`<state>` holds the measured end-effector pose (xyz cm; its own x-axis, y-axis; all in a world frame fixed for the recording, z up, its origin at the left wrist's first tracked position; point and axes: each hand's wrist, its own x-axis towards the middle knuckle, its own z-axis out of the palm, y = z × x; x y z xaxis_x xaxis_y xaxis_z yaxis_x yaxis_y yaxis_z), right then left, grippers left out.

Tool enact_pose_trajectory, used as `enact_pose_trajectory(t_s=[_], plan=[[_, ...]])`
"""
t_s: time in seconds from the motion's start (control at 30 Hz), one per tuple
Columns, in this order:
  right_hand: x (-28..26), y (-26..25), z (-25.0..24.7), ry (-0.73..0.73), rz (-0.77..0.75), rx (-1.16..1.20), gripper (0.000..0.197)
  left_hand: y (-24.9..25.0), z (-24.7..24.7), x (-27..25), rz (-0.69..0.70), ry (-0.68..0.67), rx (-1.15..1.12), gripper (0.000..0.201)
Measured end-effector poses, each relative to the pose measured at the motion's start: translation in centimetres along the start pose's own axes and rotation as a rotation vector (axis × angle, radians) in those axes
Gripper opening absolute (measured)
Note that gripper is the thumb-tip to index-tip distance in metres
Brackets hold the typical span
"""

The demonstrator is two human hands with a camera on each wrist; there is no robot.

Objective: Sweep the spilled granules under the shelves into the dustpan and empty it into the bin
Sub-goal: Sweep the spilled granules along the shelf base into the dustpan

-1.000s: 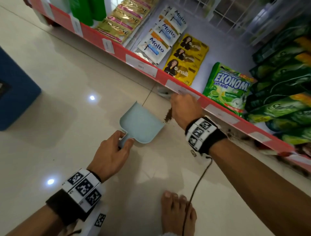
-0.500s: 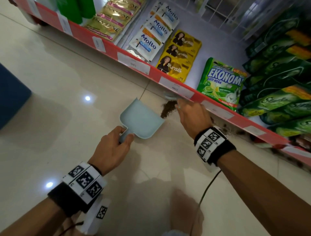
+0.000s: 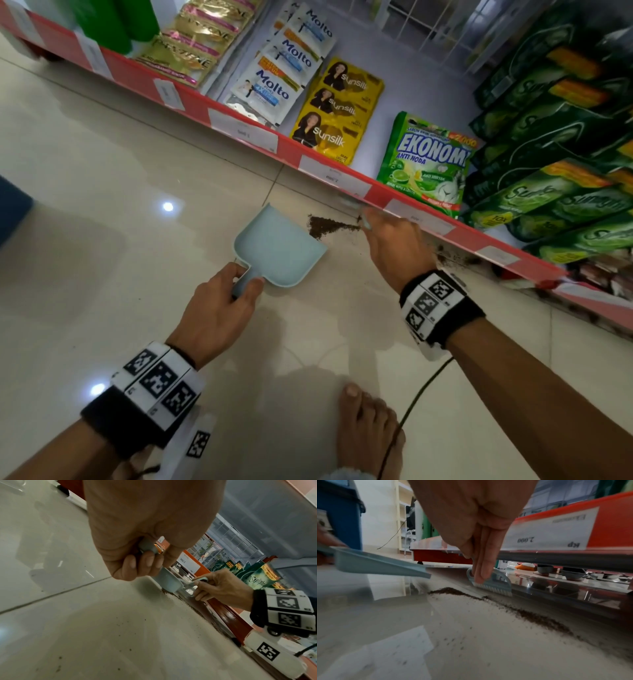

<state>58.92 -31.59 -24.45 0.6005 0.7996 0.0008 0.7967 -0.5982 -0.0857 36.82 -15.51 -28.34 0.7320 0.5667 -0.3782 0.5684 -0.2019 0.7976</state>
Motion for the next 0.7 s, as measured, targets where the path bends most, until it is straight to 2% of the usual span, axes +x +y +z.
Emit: enact_pose_trajectory(t_s=[0.13,0.23,0.33,0.43,0.63,0.7], plan=[[-1.6,-1.2,0.6,-0.090,-0.074,0.123,0.027,-0.1,0.2,-0.1,-0.012,-0.009,-0.015,0.020],[-2.6,-1.3,-0.2,0.017,-0.086,0.224,0.027,-0.4,0.2,-0.2,-0.020,-0.008,-0.009,0.020],[-2.6,-0.2,-1.1,0.121,-0.005,0.132,0.021,-0.3,0.5,-0.3,-0.012,-0.009,-0.002,0.021],[-2.2,1.5,-1.2,0.103,0.100,0.071,0.025,0.1,0.9,-0.5,-0.002,-0.029,0.009,0.023],[-4.5,0.1,0.0,0.067,-0.073,0.139,0.024,0.8,2.2,-0.7,0.033,-0.071,0.002,0.020],[-5.1,0.5,0.1,0.123,-0.058,0.173,0.027,1.0,2.6,-0.8,0.037,-0.081,0.010,0.020]])
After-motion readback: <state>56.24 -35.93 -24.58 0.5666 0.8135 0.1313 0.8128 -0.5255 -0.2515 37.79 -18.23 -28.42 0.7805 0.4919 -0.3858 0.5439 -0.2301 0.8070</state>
